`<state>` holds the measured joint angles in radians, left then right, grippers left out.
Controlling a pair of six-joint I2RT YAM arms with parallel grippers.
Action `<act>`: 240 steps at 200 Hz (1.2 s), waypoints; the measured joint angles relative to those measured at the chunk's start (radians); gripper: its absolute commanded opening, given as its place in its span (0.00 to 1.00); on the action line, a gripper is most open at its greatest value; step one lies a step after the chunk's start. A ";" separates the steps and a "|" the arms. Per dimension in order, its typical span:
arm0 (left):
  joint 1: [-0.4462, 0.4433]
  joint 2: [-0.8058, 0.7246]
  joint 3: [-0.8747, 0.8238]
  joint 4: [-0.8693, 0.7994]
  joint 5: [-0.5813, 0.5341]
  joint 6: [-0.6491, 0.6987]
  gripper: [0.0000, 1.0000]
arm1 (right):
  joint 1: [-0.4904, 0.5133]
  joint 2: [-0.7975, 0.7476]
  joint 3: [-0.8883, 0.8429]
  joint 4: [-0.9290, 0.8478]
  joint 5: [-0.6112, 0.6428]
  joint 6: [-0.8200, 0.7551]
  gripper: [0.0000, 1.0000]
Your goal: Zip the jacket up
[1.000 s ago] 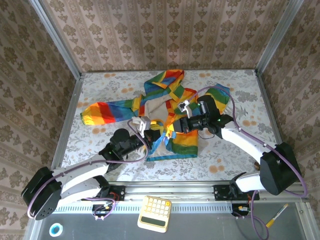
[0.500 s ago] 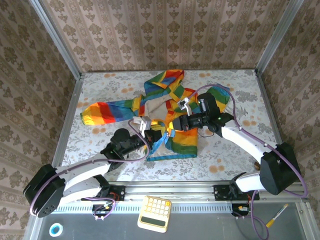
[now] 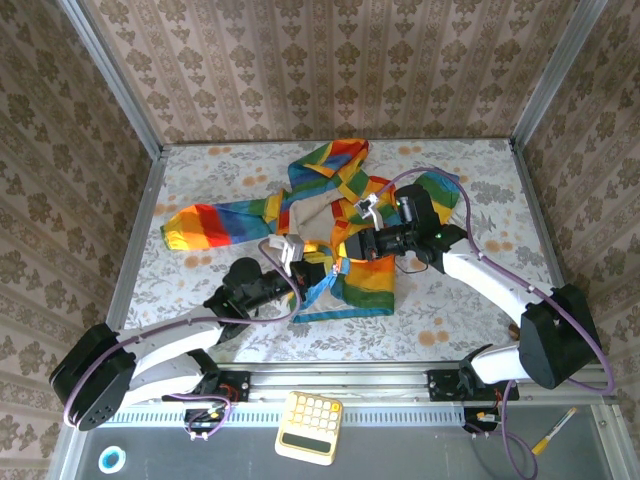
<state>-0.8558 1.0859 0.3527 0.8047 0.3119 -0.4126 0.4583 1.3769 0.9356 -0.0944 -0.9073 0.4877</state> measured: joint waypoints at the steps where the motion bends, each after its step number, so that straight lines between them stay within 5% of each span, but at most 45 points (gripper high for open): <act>1: 0.000 0.000 0.000 0.000 0.000 0.000 0.00 | 0.000 0.000 0.000 0.000 0.000 0.001 0.00; 240: 0.027 0.000 -0.052 0.174 0.032 -0.077 0.00 | -0.011 0.000 0.000 0.118 -0.079 0.071 0.00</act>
<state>-0.8284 1.0859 0.3004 0.9787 0.3439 -0.4896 0.4473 1.3769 0.9360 0.0238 -0.9867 0.5587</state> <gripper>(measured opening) 0.045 0.045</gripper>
